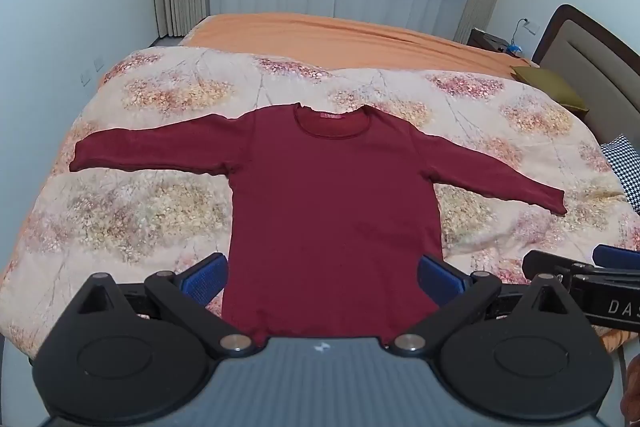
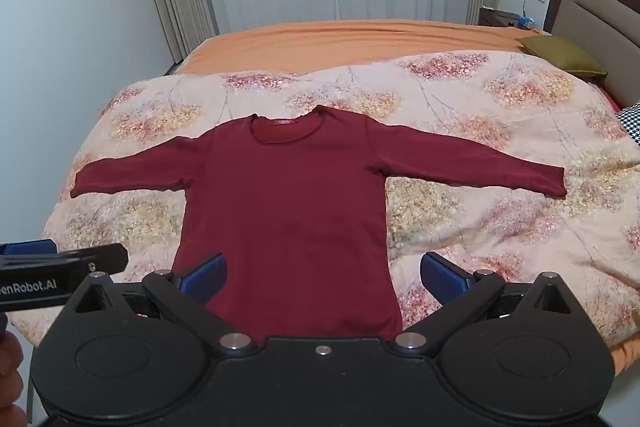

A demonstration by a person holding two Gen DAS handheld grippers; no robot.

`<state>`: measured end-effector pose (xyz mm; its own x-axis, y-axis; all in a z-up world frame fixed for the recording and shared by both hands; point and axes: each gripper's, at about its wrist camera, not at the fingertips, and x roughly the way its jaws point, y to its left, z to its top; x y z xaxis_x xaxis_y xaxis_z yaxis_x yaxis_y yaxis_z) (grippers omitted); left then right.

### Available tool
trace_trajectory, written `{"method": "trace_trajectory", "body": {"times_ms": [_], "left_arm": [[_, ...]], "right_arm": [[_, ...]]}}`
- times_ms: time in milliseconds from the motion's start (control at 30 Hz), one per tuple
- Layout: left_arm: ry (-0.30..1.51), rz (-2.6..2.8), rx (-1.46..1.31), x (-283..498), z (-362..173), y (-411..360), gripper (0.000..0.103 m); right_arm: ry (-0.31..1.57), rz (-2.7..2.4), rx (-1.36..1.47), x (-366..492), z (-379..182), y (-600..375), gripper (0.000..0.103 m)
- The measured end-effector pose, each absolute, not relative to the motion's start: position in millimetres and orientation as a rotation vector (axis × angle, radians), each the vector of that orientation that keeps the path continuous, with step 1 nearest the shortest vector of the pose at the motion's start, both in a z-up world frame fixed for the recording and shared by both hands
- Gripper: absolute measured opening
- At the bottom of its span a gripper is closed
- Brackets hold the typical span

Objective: Fold small clothes

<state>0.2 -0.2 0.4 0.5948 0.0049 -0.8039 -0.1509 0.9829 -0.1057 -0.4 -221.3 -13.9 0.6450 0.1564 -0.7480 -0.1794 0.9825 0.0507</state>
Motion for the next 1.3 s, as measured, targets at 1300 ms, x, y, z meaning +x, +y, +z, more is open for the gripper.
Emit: {"method": "trace_trajectory", "body": {"times_ms": [1300], "left_arm": [[0.909,0.096,-0.164,6,-2,3,0.103]], "right_arm": [[0.845,0.166,-0.008,16,-5,-227,0.103]]}}
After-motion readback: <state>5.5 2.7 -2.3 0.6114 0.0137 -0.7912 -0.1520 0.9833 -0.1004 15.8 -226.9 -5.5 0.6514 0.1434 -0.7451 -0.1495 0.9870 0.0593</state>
